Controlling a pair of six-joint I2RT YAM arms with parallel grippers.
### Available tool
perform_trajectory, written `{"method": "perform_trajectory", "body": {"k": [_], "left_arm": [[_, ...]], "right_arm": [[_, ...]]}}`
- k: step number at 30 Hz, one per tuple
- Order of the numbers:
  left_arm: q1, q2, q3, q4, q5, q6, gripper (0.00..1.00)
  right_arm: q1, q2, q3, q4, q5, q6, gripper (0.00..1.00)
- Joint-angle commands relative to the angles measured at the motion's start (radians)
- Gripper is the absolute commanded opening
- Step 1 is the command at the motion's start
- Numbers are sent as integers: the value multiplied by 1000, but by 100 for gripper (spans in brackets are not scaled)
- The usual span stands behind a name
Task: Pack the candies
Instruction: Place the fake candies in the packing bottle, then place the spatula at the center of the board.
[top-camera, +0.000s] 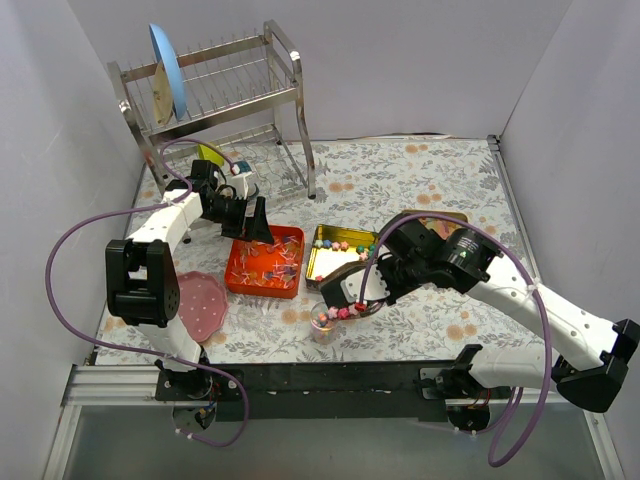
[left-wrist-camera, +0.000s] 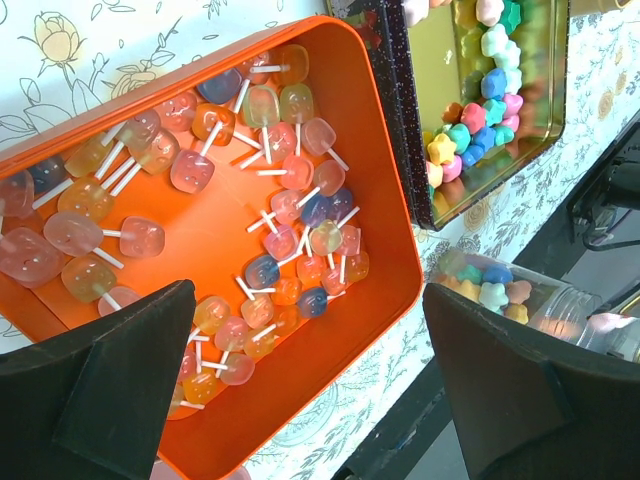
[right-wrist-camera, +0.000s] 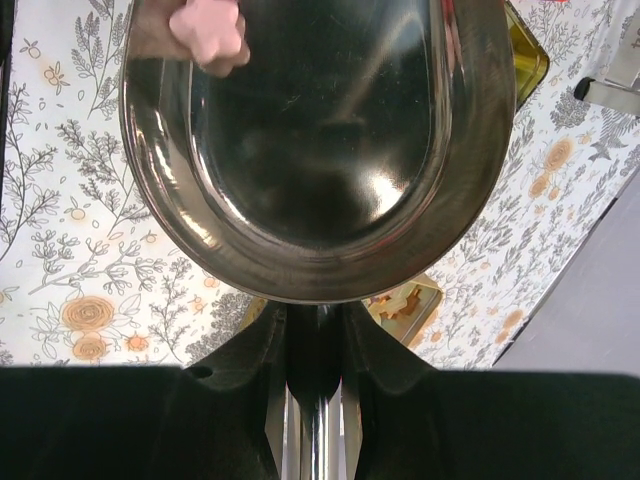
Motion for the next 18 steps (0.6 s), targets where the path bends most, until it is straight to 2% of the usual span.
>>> {"method": "perform_trajectory", "body": {"k": [1, 12, 16, 18], "left_arm": [[8, -12, 32, 10, 35, 15, 98], [8, -14, 47, 7, 64, 12, 98], [8, -18, 66, 24, 76, -12, 98], [8, -24, 73, 33, 79, -26, 98]], "right_arm": [[23, 1, 61, -28, 51, -40, 1], [46, 0, 76, -62, 114, -40, 1], [44, -42, 74, -64, 166, 6, 1], [34, -86, 62, -39, 175, 83, 1]]}}
